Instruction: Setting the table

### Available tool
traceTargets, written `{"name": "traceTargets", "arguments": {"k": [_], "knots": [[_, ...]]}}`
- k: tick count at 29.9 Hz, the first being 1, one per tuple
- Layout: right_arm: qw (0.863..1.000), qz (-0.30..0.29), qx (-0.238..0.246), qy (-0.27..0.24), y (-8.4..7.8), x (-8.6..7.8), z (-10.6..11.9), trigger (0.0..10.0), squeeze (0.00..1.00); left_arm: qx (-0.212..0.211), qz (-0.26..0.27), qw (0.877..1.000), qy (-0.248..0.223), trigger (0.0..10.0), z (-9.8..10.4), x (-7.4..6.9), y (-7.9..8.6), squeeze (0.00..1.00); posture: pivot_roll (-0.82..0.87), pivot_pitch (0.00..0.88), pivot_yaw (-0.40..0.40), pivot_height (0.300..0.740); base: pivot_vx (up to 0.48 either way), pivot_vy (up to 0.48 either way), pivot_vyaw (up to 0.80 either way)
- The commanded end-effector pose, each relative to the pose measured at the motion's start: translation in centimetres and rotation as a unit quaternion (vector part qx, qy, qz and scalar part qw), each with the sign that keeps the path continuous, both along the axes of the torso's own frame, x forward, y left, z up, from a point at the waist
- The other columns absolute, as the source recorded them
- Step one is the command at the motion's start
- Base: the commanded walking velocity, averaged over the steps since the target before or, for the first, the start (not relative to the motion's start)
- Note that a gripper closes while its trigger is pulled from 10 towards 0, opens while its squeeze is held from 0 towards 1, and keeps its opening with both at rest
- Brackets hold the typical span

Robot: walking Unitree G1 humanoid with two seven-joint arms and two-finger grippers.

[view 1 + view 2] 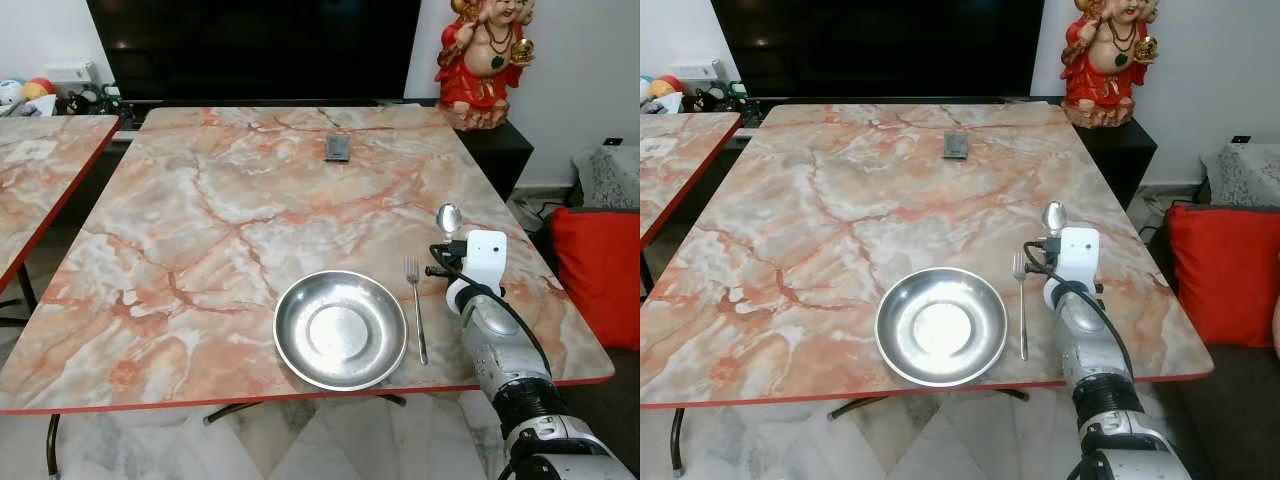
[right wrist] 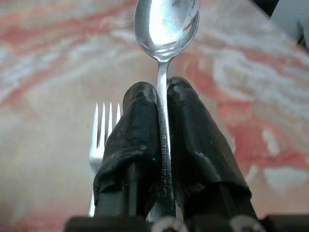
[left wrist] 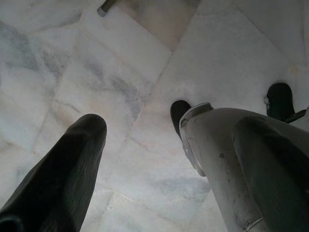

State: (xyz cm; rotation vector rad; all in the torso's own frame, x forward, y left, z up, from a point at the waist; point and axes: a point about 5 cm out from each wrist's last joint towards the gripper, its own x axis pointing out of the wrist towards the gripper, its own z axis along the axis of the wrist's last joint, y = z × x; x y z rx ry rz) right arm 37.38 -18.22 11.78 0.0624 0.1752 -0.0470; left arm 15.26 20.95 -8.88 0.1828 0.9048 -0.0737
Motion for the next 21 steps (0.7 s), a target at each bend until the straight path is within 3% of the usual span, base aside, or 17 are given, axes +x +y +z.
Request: {"name": "traceTargets", "arguments": {"k": [1,8,21], "knots": [[1.000,-0.003,0.001,0.018,0.0,-0.2,-0.6,10.0,0.00,0.001,-0.001,1.000,0.009,10.0,-0.1,-0.4,0.2,0.00,0.03,0.109,-0.004,0.740,0.000,0.000,0.00],[0.999,-0.001,0.001,0.034,0.2,-0.4,-1.3,10.0,0.00,0.001,-0.001,1.000,0.011,10.0,-0.1,-0.5,0.4,0.00,0.03,0.110,-0.004,0.740,0.000,0.000,0.00],[0.999,-0.013,-0.007,0.039,0.6,-2.4,-2.2,10.0,0.00,0.001,-0.002,1.000,0.014,10.0,-0.2,-0.7,0.5,0.00,0.02,0.114,-0.007,0.740,0.000,0.000,0.00]]}}
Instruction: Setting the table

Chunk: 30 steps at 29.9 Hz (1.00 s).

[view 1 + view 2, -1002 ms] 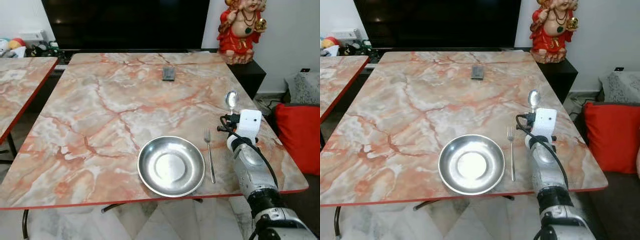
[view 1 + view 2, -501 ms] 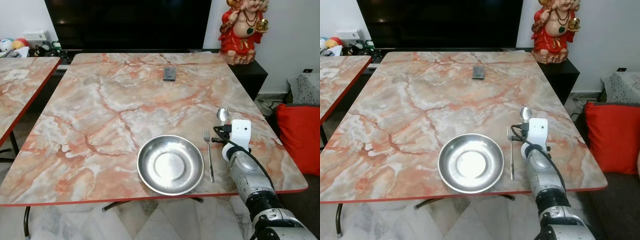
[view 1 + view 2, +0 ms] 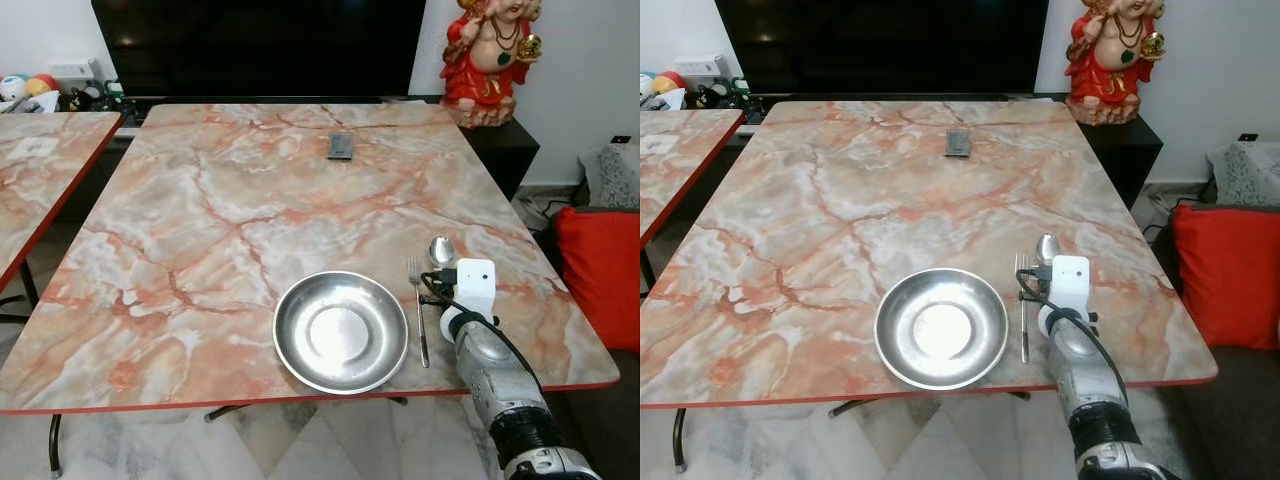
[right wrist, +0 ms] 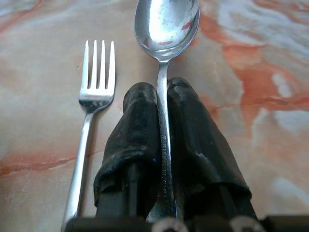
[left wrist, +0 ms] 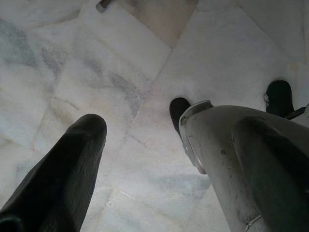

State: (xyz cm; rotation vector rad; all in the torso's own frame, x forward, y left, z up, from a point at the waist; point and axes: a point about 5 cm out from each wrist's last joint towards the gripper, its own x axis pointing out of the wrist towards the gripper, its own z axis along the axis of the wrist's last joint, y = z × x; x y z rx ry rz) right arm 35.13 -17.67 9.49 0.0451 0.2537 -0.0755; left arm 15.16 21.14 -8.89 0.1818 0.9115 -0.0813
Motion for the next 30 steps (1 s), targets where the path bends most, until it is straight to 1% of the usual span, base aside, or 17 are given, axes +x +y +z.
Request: {"name": "traceTargets", "arguments": {"k": [1,8,14,22,30], "knots": [[1.000,-0.001,0.002,0.001,0.1,-0.2,-0.1,10.0,0.00,0.003,0.001,1.000,0.010,10.0,-0.2,-0.6,0.3,0.00,0.02,0.114,-0.007,0.740,0.000,0.000,0.00],[1.000,0.004,0.010,0.010,0.3,-0.2,-0.2,10.0,0.00,0.004,0.001,1.000,0.011,10.0,-0.2,-0.7,0.3,0.00,0.02,0.115,-0.007,0.740,0.000,0.000,0.00],[1.000,0.014,0.006,0.018,1.0,-0.9,0.1,10.0,0.00,0.003,0.000,1.000,0.008,10.0,-0.2,-0.5,0.1,0.00,0.02,0.114,-0.009,0.740,0.000,0.000,0.00],[1.000,0.011,-0.003,0.024,0.9,-1.5,-0.1,10.0,0.00,0.002,-0.001,1.000,0.004,10.0,-0.2,-0.3,-0.2,0.00,0.02,0.119,-0.011,0.740,0.000,0.000,0.00],[0.999,0.008,0.000,0.031,1.0,-1.8,-0.6,10.0,0.00,0.002,-0.003,1.000,0.005,10.0,-0.2,-0.5,-0.3,0.00,0.02,0.119,-0.011,0.740,0.000,0.000,0.00]]}}
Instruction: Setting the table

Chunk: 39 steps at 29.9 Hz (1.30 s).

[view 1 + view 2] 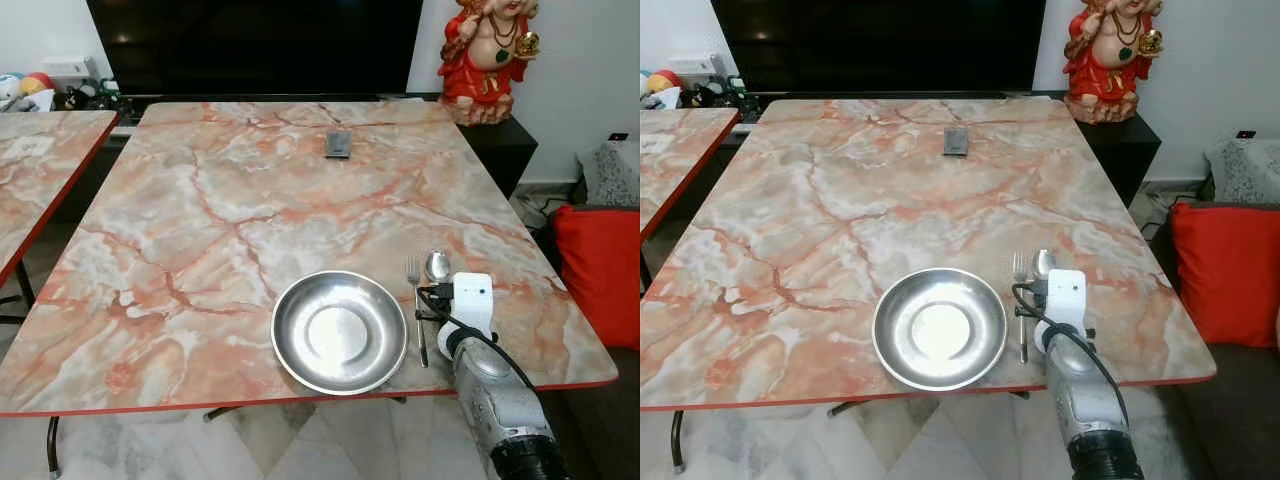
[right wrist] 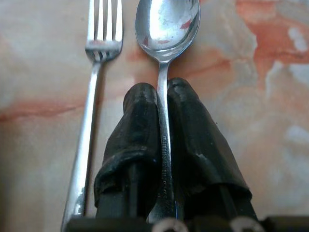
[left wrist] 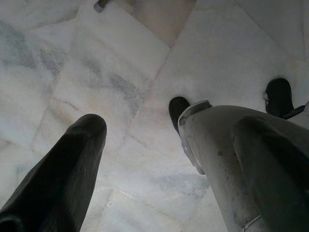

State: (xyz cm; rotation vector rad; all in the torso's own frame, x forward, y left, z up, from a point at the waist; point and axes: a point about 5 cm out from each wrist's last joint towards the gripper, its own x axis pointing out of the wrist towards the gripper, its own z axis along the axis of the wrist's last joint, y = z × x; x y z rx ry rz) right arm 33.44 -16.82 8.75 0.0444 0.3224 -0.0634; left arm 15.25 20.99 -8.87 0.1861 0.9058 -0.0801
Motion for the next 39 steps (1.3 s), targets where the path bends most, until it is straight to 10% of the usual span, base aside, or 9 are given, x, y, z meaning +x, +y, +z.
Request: {"name": "traceTargets", "arguments": {"k": [1,16,18,19,36,37,39], "knots": [[1.000,0.002,-0.001,-0.001,0.2,-0.1,0.1,10.0,0.00,0.000,-0.002,1.000,0.008,10.0,-0.3,-0.6,-0.2,0.00,0.02,0.119,-0.011,0.740,0.000,0.000,0.00],[1.000,0.007,0.008,0.020,0.4,-0.6,-0.4,10.0,0.00,0.004,0.000,1.000,0.009,10.0,-0.2,-0.8,0.5,0.00,0.03,0.119,-0.010,0.740,0.000,0.000,0.00],[1.000,0.006,0.009,0.020,0.4,-0.6,-0.4,10.0,0.05,0.004,0.000,1.000,0.009,10.0,-0.2,-0.7,0.5,0.00,0.02,0.120,-0.009,0.740,0.000,0.000,0.00],[1.000,0.006,0.009,0.020,0.4,-0.6,-0.5,10.0,0.27,0.005,0.000,1.000,0.009,10.0,-0.2,-0.7,0.5,0.00,0.02,0.119,-0.008,0.740,0.000,0.000,0.00],[1.000,-0.001,0.003,0.028,0.1,-0.6,-0.5,10.0,0.21,0.000,-0.007,1.000,-0.008,10.0,0.1,0.2,-0.2,0.00,0.02,0.118,-0.009,0.740,0.000,0.000,0.00],[1.000,-0.001,0.004,0.028,0.1,-0.6,-0.5,10.0,0.90,0.000,-0.008,1.000,-0.012,10.0,0.2,0.3,-0.1,0.00,0.02,0.118,-0.009,0.740,0.000,0.000,0.00],[1.000,-0.001,0.003,0.029,0.1,-0.6,-0.5,10.0,0.93,-0.001,-0.008,1.000,-0.016,10.0,0.3,0.3,0.0,0.00,0.02,0.118,-0.009,0.740,0.000,0.000,0.00]]}}
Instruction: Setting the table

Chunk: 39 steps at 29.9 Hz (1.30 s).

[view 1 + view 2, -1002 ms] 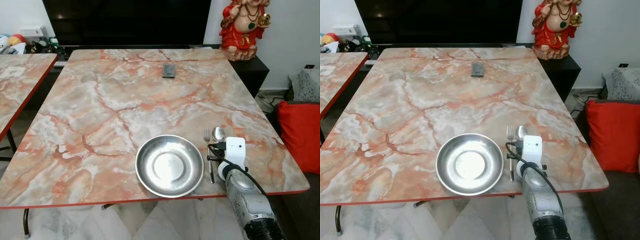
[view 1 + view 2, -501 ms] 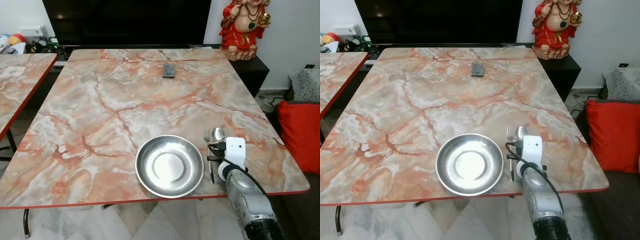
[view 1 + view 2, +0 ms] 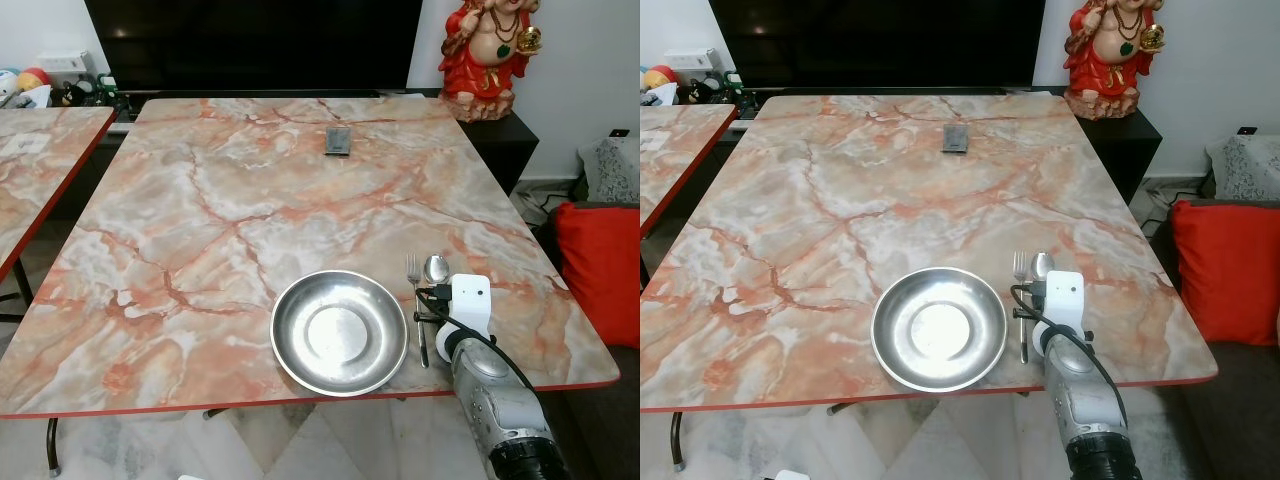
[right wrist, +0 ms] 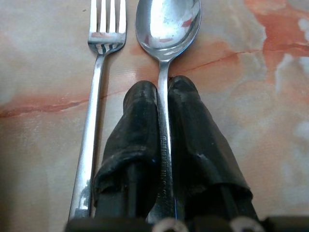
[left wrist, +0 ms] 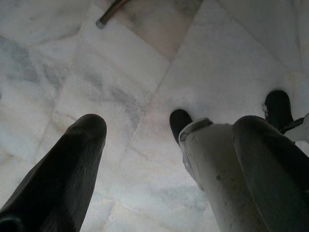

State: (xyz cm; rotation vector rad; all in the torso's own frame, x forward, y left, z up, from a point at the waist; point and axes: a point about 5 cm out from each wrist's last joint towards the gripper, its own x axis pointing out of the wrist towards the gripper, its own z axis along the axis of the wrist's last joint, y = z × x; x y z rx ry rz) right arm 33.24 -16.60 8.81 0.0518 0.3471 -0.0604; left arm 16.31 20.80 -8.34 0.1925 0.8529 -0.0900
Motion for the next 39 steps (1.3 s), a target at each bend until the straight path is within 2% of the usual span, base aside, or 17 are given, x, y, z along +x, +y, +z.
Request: {"name": "traceTargets", "arguments": {"k": [1,2,3,15,28,33,36,39], "knots": [[1.000,-0.002,-0.002,0.017,-0.1,-0.4,-0.6,10.0,0.89,0.000,-0.001,1.000,0.008,10.0,-0.2,-0.7,0.2,0.00,0.02,0.118,-0.009,0.740,0.000,0.000,0.00],[1.000,-0.002,-0.003,0.017,-0.1,-0.4,-0.6,10.0,0.42,0.000,-0.001,1.000,0.007,10.0,-0.2,-0.7,0.3,0.00,0.03,0.117,-0.010,0.740,0.000,0.000,0.00],[1.000,-0.002,-0.003,0.017,-0.1,-0.4,-0.6,10.0,0.00,0.000,-0.001,1.000,0.007,10.0,-0.2,-0.7,0.3,0.00,0.03,0.117,-0.010,0.740,0.000,0.000,0.00],[1.000,-0.010,-0.012,0.014,-0.4,-0.3,-0.4,10.0,0.00,0.005,0.004,1.000,0.024,10.0,-0.5,-1.7,1.0,0.00,0.02,0.117,-0.011,0.740,0.000,0.000,0.00],[1.000,-0.009,-0.022,0.012,-0.2,-0.4,-0.4,10.0,0.00,0.004,0.006,1.000,0.030,10.0,-0.6,-1.4,0.5,0.00,0.02,0.114,-0.014,0.740,0.000,0.000,0.00],[0.999,-0.018,-0.033,-0.002,-0.5,-0.3,0.0,10.0,0.00,0.004,0.005,0.999,0.031,10.0,-0.6,-1.4,0.4,0.00,0.02,0.113,-0.014,0.740,0.000,0.000,0.00],[0.999,-0.025,-0.022,-0.028,-0.6,-0.2,0.6,10.0,0.00,0.004,0.006,0.999,0.032,10.0,-0.7,-1.6,0.4,0.00,0.02,0.111,-0.015,0.740,0.000,0.000,0.00],[0.998,-0.026,-0.031,-0.046,-0.6,-0.1,1.1,10.0,0.00,0.004,0.006,0.999,0.033,10.0,-0.7,-1.7,0.4,0.00,0.02,0.111,-0.016,0.740,0.000,0.000,0.00]]}}
